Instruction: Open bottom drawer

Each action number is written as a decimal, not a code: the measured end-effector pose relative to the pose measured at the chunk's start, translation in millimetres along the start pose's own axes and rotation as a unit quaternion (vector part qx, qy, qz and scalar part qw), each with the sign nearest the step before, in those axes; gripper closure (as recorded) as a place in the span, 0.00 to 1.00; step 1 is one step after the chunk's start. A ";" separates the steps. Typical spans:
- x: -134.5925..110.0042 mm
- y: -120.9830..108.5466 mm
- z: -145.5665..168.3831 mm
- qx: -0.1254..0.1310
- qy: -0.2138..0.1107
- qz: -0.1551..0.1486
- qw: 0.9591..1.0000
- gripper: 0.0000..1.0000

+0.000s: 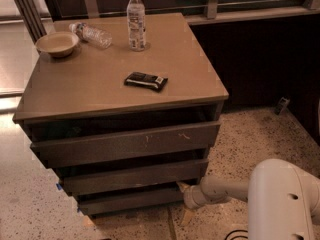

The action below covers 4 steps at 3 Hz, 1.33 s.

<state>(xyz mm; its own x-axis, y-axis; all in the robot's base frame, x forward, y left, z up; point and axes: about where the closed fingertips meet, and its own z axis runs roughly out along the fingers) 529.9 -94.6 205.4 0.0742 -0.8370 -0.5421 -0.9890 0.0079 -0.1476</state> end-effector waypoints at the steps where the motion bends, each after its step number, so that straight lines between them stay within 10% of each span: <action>1: 6.3 -7.1 10.7 0.002 -0.002 0.004 1.000 0.00; 4: 7.4 -19.3 37.3 -0.017 0.001 0.006 1.000 0.00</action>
Offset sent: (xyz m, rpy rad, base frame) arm 0.0348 0.0045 -0.0290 0.0159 -0.0022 -0.0175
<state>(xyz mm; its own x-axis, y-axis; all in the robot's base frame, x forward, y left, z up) 554.3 -80.6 173.4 0.0611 -0.8381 -0.5421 -0.9937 0.0000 -0.1120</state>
